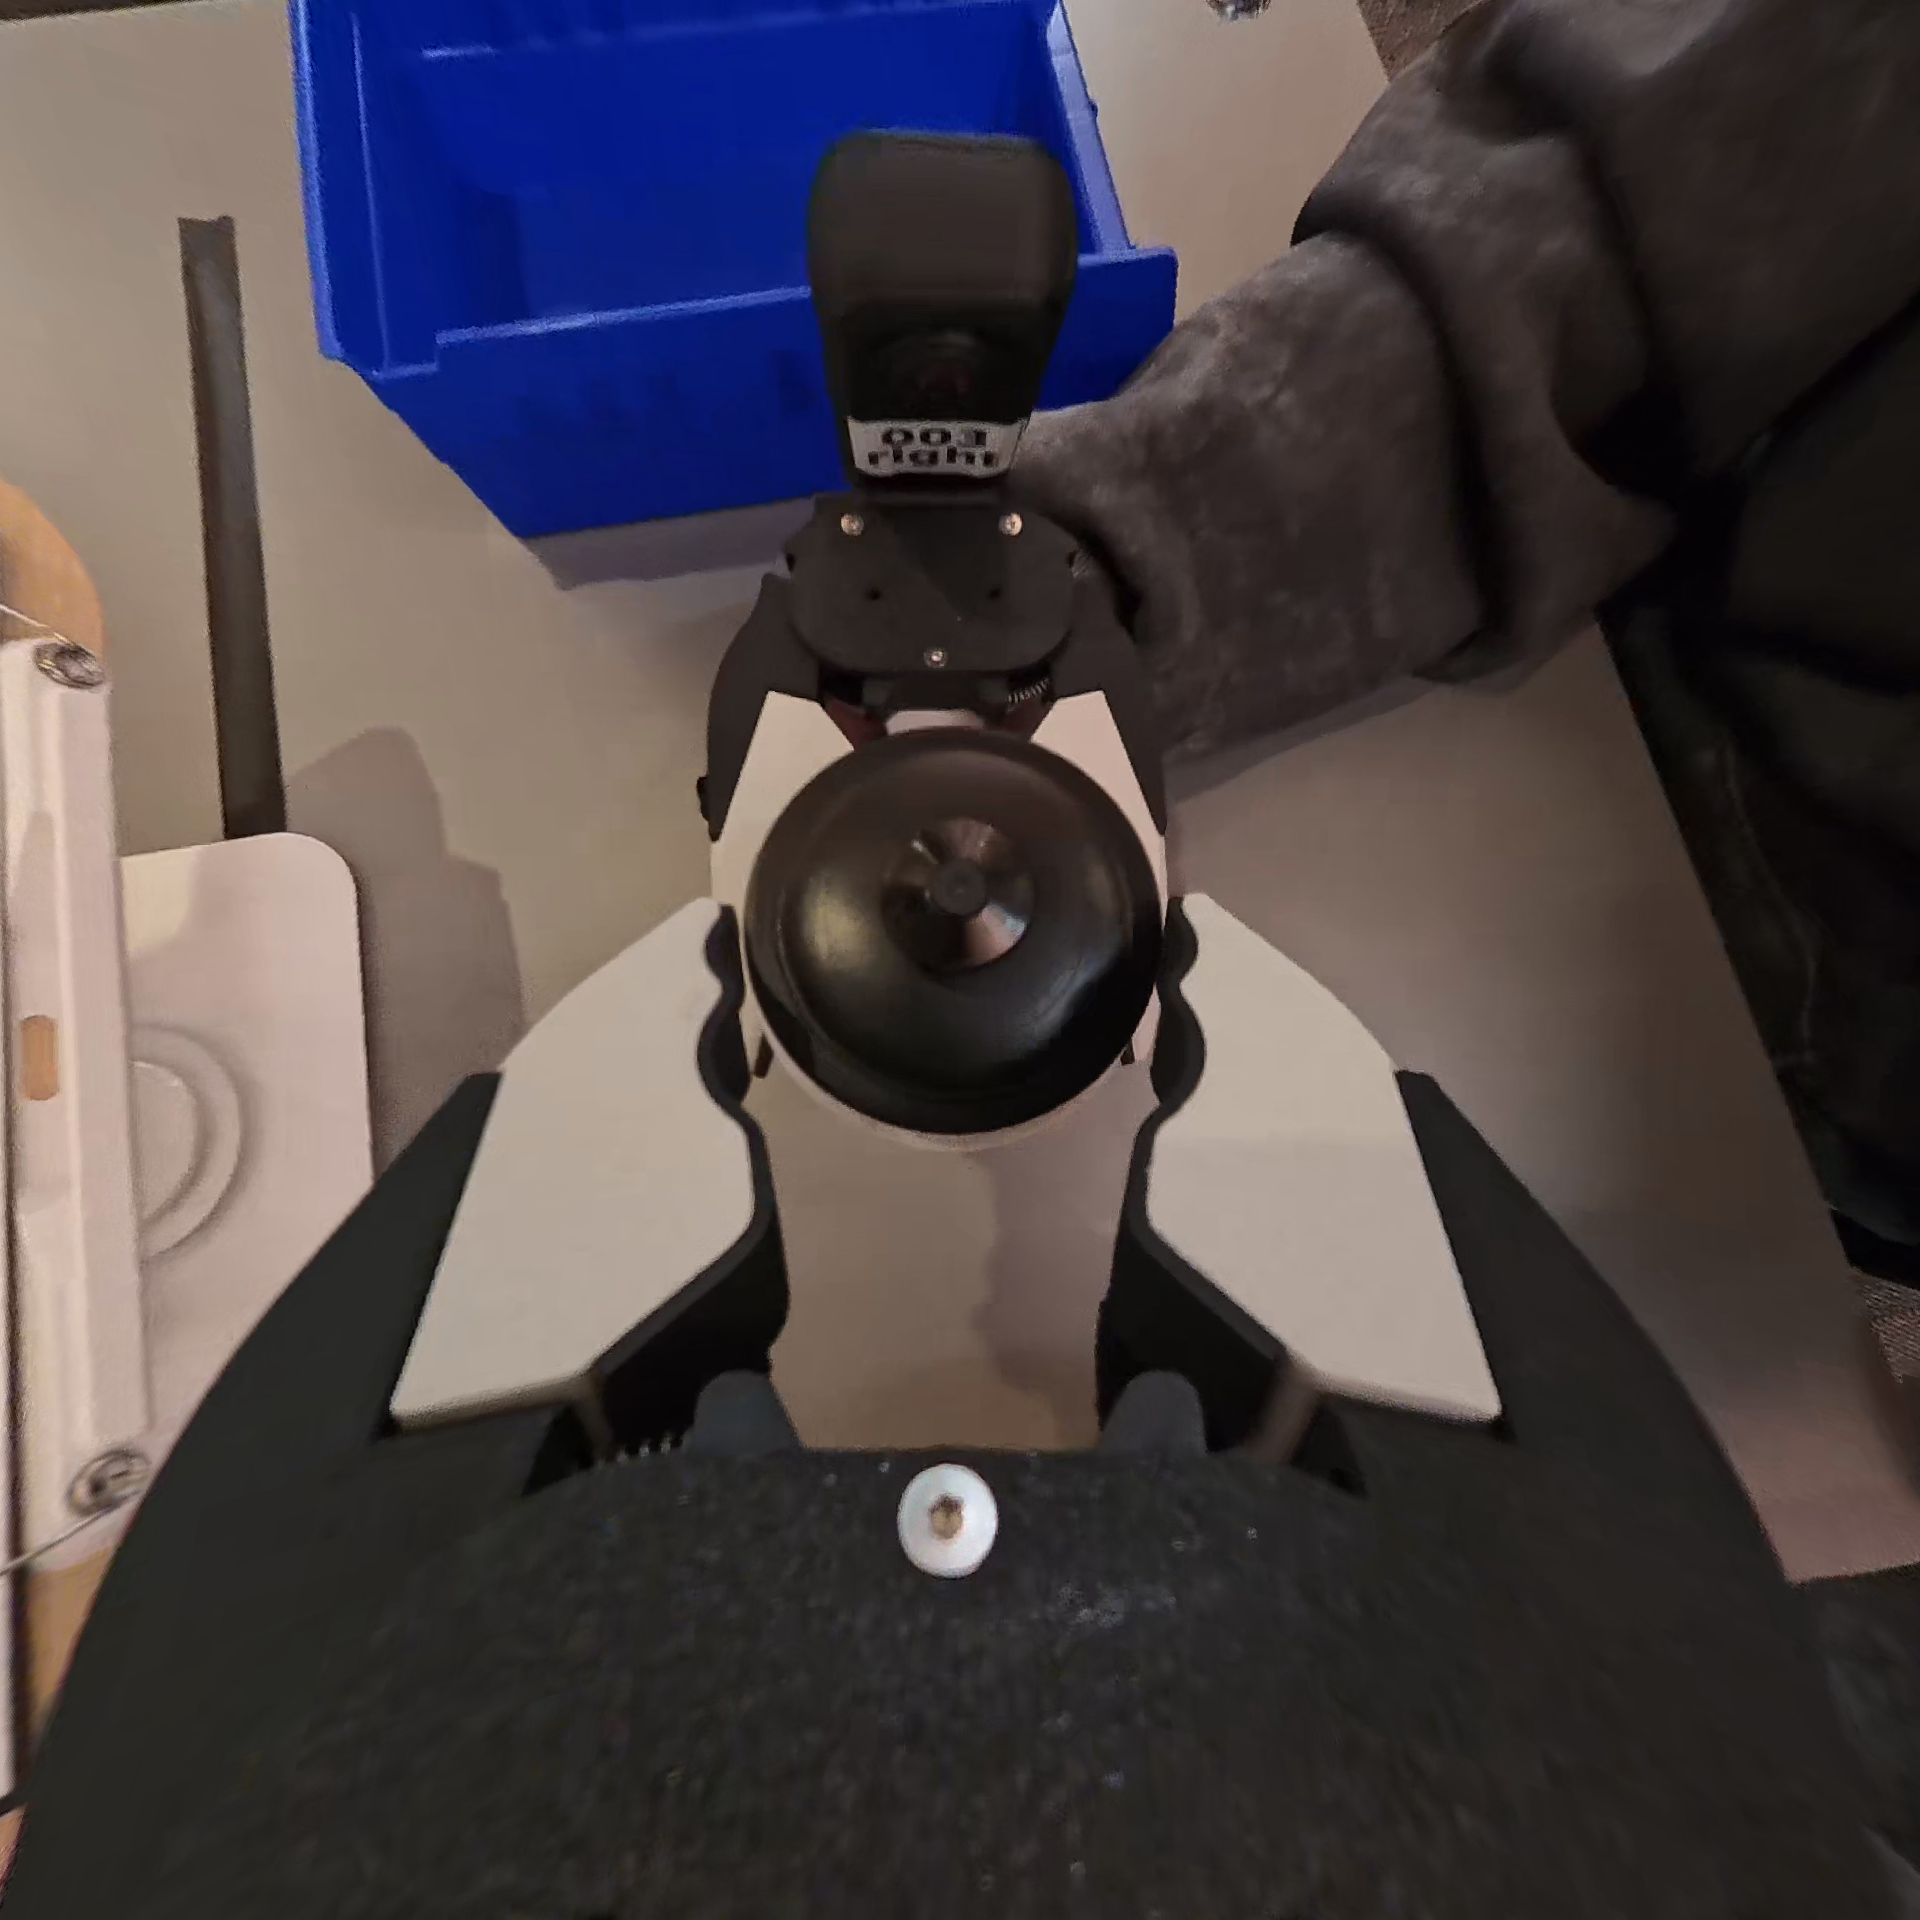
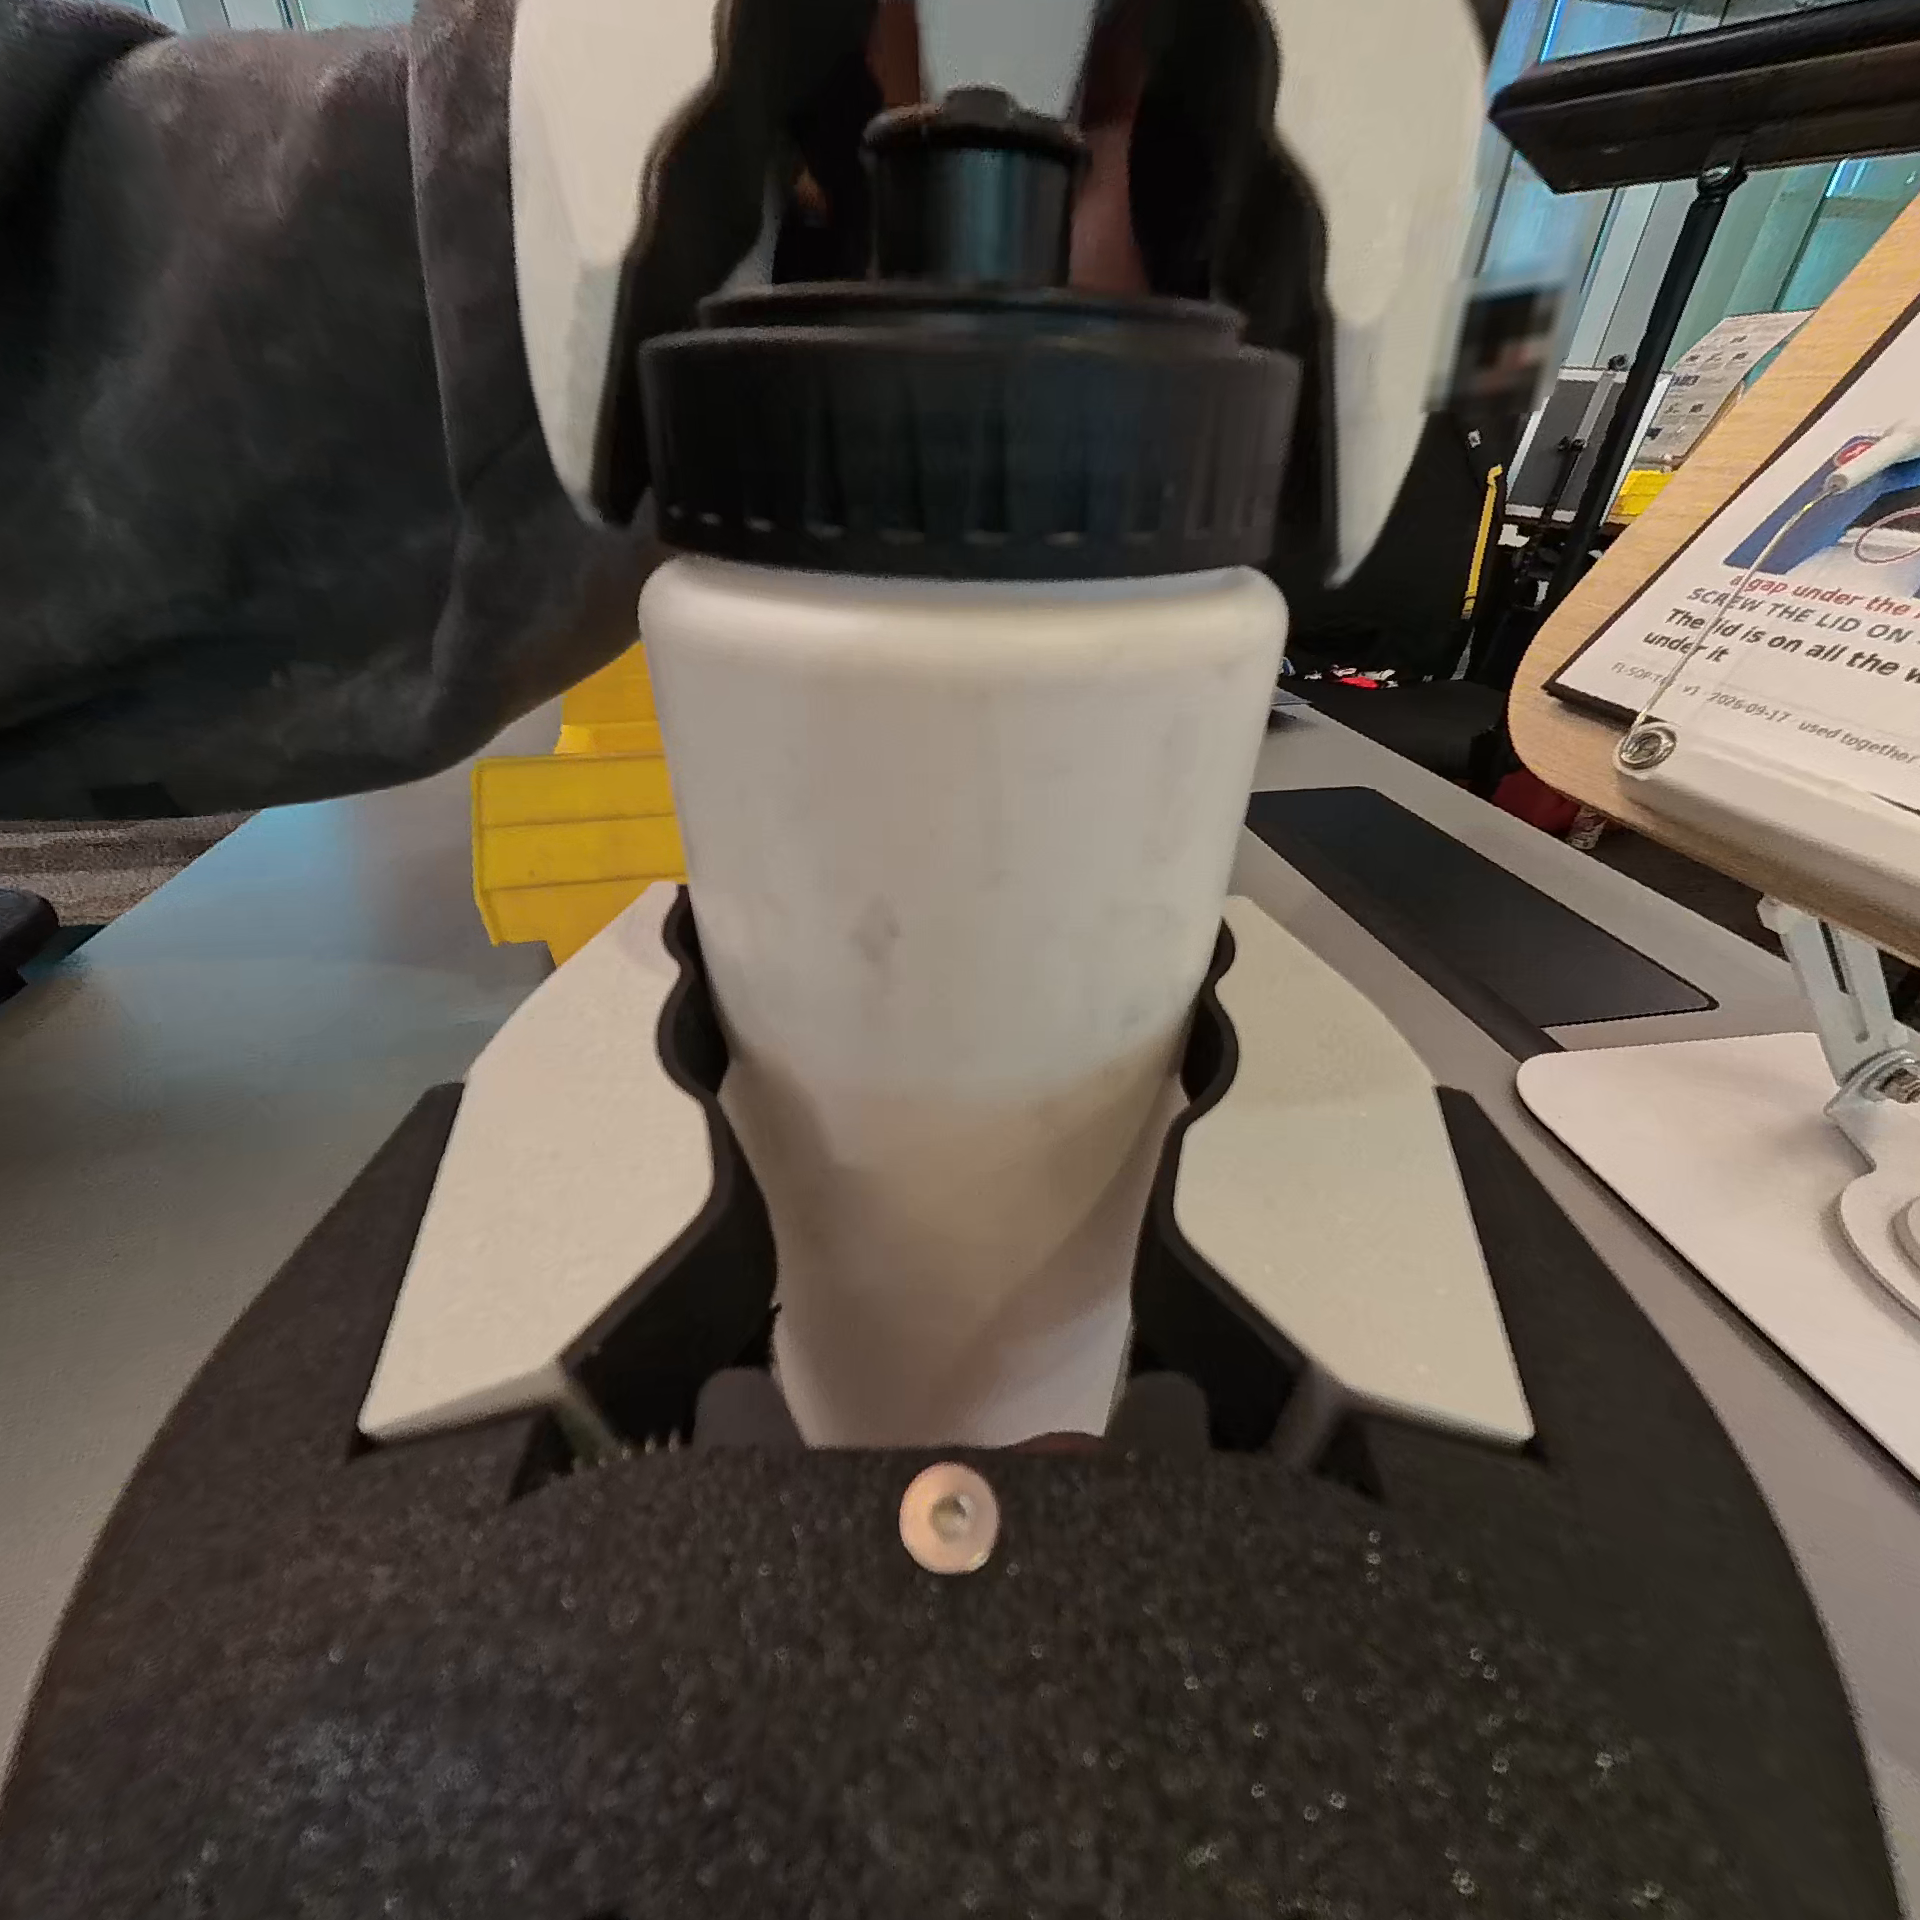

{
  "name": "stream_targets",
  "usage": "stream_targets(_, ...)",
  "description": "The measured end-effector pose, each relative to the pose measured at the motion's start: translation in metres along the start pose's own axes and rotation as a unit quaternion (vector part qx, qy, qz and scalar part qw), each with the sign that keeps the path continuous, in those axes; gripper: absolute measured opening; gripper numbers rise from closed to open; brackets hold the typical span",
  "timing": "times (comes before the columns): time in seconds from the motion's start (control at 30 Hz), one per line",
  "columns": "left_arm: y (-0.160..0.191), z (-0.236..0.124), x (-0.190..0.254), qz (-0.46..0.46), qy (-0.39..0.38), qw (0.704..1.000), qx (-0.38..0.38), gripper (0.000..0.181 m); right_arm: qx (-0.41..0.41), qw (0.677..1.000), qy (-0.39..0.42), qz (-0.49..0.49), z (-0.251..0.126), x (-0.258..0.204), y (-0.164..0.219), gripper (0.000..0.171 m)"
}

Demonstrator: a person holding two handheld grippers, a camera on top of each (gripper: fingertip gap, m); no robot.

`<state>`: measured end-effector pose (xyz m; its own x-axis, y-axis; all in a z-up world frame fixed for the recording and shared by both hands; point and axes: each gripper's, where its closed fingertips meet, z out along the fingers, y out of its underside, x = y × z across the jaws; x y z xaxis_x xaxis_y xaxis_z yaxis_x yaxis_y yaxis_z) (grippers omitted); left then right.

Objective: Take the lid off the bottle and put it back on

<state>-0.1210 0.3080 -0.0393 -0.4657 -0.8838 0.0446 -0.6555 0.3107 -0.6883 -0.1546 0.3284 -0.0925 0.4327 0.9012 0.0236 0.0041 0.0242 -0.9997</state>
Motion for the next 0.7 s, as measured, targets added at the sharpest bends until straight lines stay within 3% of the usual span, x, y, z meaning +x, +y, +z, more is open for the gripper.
stream_targets(0.2, 0.002, 0.001, 0.001, -0.029, -0.023, 0.999, -0.011, 0.075, 0.001, 1.0, -0.01, 0.006, 0.0, -0.002, 0.001, 0.088)
stream_targets(0.43, 0.001, 0.0, -0.001, -0.089, -0.078, 0.992, 0.033, 0.074, -0.007, 1.0, -0.005, 0.004, 0.0, -0.002, 0.002, 0.087)
stream_targets(0.7, 0.001, -0.001, -0.013, -0.197, -0.205, 0.958, 0.034, 0.074, -0.019, 0.999, 0.044, -0.002, 0.001, 0.009, 0.003, 0.087)
